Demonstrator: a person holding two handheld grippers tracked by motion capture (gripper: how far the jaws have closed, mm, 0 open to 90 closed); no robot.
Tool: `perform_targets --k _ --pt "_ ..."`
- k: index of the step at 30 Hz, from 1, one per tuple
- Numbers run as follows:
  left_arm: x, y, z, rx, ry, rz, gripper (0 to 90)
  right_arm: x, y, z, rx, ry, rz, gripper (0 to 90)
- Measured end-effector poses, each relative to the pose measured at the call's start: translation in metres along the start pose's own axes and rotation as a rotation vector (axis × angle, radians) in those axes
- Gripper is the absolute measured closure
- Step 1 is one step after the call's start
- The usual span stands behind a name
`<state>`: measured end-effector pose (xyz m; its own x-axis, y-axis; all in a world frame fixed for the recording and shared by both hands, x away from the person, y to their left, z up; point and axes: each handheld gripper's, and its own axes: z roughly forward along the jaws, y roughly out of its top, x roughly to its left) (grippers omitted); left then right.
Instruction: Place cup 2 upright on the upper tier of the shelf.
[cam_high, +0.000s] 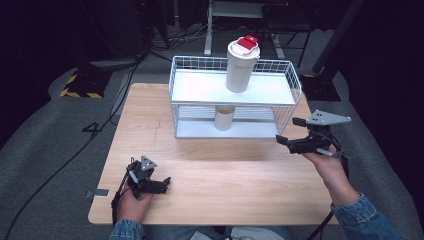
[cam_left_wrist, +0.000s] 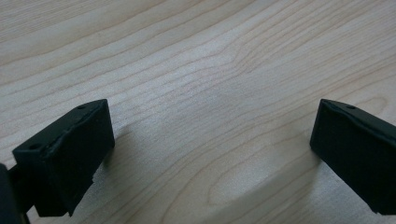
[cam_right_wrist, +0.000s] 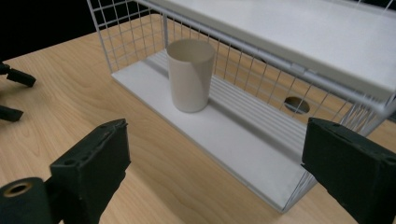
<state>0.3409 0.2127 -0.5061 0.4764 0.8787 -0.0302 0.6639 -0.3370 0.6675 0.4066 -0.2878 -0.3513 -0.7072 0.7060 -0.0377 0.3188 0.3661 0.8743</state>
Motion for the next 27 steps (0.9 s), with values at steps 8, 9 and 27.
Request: perform_targets --k 8,9,27 --pt "0.0 0.0 0.0 0.0 0.0 0.0 0.2 0.005 -0.042 0.006 0.052 -0.011 0.042 8.0" --pt "0.0 0.0 0.0 0.0 0.0 0.0 0.2 0.005 -0.047 0.006 0.058 -0.017 0.047 8.0" --pt "0.0 0.0 0.0 0.0 0.0 0.0 0.2 -0.003 -0.123 0.011 0.136 -0.029 0.191 8.3"
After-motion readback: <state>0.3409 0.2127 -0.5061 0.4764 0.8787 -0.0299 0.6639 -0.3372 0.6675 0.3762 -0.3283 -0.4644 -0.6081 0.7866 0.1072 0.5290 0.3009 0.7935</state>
